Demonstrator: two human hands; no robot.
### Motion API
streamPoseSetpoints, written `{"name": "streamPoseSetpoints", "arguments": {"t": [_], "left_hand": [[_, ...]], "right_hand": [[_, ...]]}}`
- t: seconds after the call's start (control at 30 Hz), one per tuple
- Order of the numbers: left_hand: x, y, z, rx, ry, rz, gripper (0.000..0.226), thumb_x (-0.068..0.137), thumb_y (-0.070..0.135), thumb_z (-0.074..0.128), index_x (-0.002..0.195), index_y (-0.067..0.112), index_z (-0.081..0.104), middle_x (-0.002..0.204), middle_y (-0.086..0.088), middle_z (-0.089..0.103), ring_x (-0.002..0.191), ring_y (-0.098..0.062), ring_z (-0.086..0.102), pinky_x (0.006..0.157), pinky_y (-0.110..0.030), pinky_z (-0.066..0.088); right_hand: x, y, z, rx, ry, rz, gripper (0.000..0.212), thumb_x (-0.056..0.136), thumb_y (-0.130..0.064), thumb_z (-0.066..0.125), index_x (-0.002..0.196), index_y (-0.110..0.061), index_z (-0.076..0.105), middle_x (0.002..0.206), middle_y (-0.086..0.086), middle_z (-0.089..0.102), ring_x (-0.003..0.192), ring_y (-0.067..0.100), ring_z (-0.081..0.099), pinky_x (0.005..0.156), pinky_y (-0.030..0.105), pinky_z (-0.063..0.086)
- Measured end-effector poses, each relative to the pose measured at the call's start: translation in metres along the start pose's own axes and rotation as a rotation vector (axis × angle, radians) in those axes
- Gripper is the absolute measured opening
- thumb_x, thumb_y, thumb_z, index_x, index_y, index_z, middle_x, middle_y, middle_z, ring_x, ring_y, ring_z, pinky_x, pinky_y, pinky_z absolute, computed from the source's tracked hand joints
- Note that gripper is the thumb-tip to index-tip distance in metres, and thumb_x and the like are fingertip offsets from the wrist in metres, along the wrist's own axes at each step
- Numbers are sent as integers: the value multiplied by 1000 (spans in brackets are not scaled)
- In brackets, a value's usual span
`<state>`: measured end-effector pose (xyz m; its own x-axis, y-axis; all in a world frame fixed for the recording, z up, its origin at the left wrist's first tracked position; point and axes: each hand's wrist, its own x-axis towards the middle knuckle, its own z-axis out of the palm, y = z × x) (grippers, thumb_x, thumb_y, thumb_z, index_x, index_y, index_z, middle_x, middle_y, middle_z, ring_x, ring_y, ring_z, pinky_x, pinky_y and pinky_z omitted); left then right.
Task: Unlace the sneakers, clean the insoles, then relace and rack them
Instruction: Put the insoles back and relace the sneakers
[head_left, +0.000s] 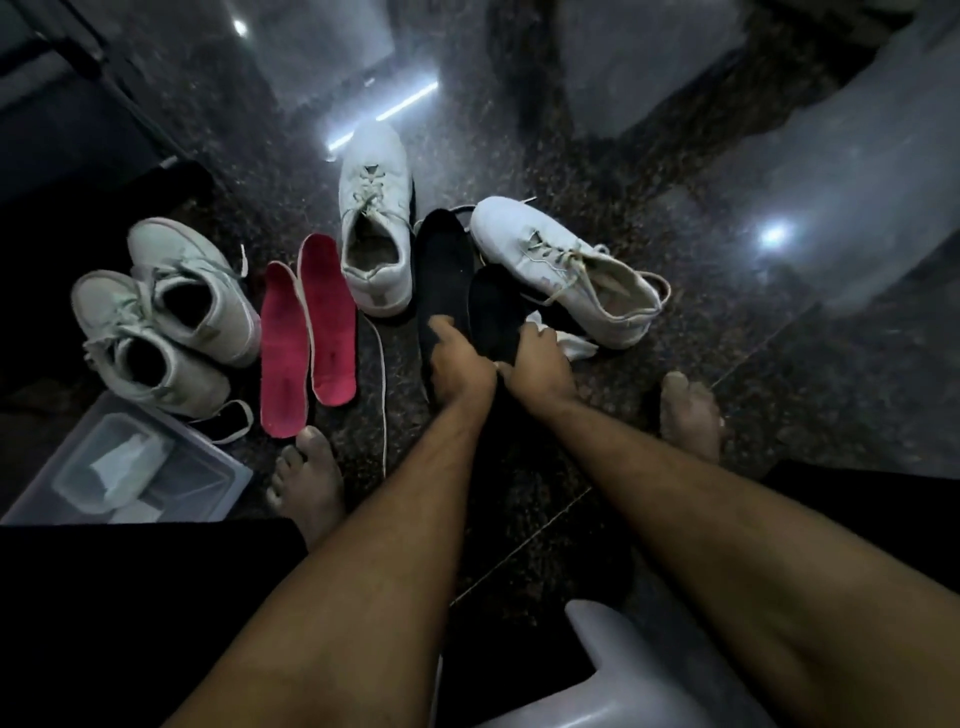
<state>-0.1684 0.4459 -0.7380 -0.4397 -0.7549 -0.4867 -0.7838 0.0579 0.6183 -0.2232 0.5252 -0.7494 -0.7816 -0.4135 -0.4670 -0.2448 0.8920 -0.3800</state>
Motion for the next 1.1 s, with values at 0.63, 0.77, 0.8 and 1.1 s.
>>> {"name": "streamPoseSetpoints", "arguments": {"t": [0.63, 0.77, 0.8, 1.1], "left_hand": [[-50, 64, -24, -580, -47, 59, 27, 91, 14, 66, 117, 12, 57, 92, -12, 70, 65, -32, 71, 59, -53, 61], [-77, 102, -18, -764, -255, 86, 14, 98, 0, 56, 111, -5, 57, 65, -11, 60, 40, -16, 61, 40, -30, 53], [-86, 109, -17, -787, -313, 89, 13, 99, -2, 54, 111, -4, 56, 64, -11, 60, 39, -15, 61, 37, -28, 51], [-87, 108, 32, -704, -461, 5, 13, 102, 3, 50, 115, 2, 50, 77, -13, 64, 38, -13, 63, 32, -19, 43]], "right_hand": [[-33, -9, -196, -74, -31, -309, 55, 88, -21, 70, 139, -19, 49, 125, 10, 64, 114, 27, 60, 80, 22, 37], [-46, 1, -241, -297, -113, -318, 63, 88, -14, 67, 146, -14, 41, 127, 15, 61, 115, 32, 58, 81, 28, 40], [-45, 4, -248, -369, -111, -317, 63, 88, -14, 66, 146, -15, 42, 126, 14, 62, 113, 33, 59, 83, 29, 43], [-18, 54, -256, -594, -444, -259, 58, 97, -24, 59, 150, -20, 37, 125, 8, 64, 92, 20, 61, 72, 24, 42]]}}
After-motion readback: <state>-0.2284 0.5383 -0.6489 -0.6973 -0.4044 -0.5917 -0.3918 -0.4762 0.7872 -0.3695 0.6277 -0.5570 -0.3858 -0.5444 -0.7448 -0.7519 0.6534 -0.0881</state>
